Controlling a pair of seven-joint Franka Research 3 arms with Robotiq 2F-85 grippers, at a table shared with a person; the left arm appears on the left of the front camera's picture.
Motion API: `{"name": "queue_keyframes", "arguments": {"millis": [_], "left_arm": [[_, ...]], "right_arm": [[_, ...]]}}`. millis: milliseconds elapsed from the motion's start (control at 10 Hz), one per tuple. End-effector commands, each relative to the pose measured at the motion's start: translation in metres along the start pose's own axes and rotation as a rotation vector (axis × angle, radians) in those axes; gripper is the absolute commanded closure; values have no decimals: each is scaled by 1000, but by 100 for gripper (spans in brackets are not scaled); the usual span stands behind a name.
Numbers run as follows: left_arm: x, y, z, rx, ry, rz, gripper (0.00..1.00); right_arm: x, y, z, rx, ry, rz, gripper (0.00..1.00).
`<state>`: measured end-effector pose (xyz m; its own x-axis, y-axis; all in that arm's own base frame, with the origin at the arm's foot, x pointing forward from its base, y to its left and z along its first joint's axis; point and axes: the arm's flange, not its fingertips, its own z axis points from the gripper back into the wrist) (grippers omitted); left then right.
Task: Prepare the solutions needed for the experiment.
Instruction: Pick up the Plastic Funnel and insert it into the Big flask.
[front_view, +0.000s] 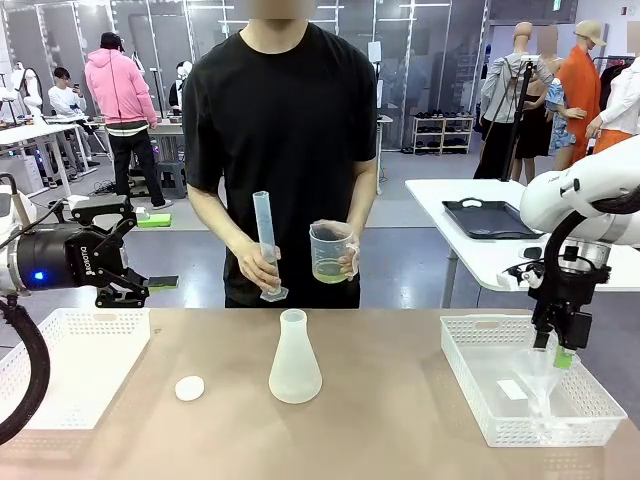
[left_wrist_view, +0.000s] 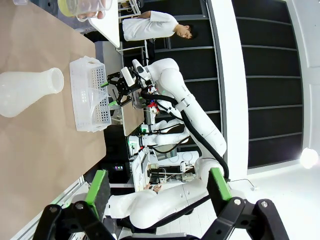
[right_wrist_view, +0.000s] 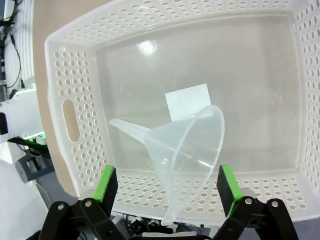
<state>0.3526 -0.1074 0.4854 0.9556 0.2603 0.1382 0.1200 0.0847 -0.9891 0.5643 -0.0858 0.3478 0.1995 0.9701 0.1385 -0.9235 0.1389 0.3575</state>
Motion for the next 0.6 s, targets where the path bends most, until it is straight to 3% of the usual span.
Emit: {"name": "queue_keyframes", "arguments": {"millis": [0, 100, 500], "left_arm": [[-2, -2, -2, -24, -7, 21, 0], [-2, -2, -2, -24, -7, 21, 0], [-2, -2, -2, -24, -7, 21, 0]], "right_arm": [[-1, -11, 2, 35, -39, 31, 0], [-3, -12, 0, 45, -35, 20, 0], [-4, -14, -8, 53, -21, 8, 31]]}}
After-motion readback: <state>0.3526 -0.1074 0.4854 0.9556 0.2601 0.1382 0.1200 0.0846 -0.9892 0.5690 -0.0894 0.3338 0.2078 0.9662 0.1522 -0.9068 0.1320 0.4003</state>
